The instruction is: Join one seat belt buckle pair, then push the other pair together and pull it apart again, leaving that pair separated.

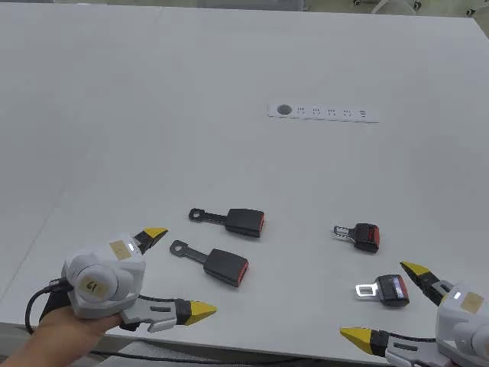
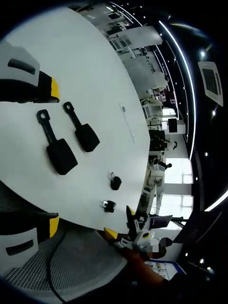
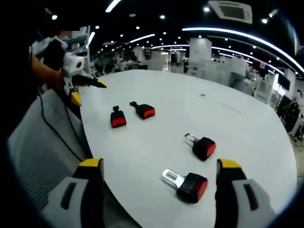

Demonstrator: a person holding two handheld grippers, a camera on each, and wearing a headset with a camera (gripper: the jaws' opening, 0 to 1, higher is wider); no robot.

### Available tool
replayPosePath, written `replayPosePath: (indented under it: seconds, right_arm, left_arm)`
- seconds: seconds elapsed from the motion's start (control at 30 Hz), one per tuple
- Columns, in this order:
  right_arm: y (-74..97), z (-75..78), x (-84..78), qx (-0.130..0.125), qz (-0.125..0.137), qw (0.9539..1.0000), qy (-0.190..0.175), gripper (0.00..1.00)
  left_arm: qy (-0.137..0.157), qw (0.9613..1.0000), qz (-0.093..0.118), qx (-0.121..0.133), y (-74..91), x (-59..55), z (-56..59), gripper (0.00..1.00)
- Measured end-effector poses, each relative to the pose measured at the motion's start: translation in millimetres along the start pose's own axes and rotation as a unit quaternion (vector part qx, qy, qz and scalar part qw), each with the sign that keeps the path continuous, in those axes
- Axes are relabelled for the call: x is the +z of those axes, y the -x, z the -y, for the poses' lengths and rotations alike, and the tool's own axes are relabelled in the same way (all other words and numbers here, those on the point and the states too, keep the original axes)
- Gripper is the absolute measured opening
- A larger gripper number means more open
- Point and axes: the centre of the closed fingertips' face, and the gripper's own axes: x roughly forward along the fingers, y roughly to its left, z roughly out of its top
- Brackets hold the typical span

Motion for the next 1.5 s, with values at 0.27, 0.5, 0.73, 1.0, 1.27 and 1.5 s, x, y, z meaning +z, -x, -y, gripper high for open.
replayPosePath:
  seconds: [0.27,0.5,0.73,1.0,1.27,1.5]
  right_arm:
    - [-0.5,-1.6,-0.2,0.002,-0.001,1.0000,0.001,0.99]
    - [0.6,-0.4,-1.1,0.002,-0.001,1.0000,0.000,0.99]
    - [1.9,0.1,-0.6,0.002,0.000,1.0000,0.000,0.99]
    - [1.5,-3.2,-1.0,0.008,0.001,1.0000,-0.001,0.98]
    - [1.3,-4.3,-2.6,0.011,-0.002,0.9999,-0.002,0.98]
    - [0.4,-5.5,-1.6,0.011,-0.001,0.9999,-0.002,0.98]
  left_arm:
    - [0.001,1.0000,0.000,-0.002,-0.9,0.9,2.2,0.97]
    - [0.001,1.0000,0.000,-0.003,-1.3,1.7,3.1,0.96]
    - [0.003,1.0000,0.001,-0.003,-2.1,1.6,3.4,0.96]
    - [0.003,1.0000,0.000,-0.004,-3.1,1.5,5.8,0.96]
    - [0.005,1.0000,0.003,-0.004,-1.6,2.2,5.4,0.96]
    - [0.007,1.0000,0.003,-0.003,0.3,0.9,4.6,0.96]
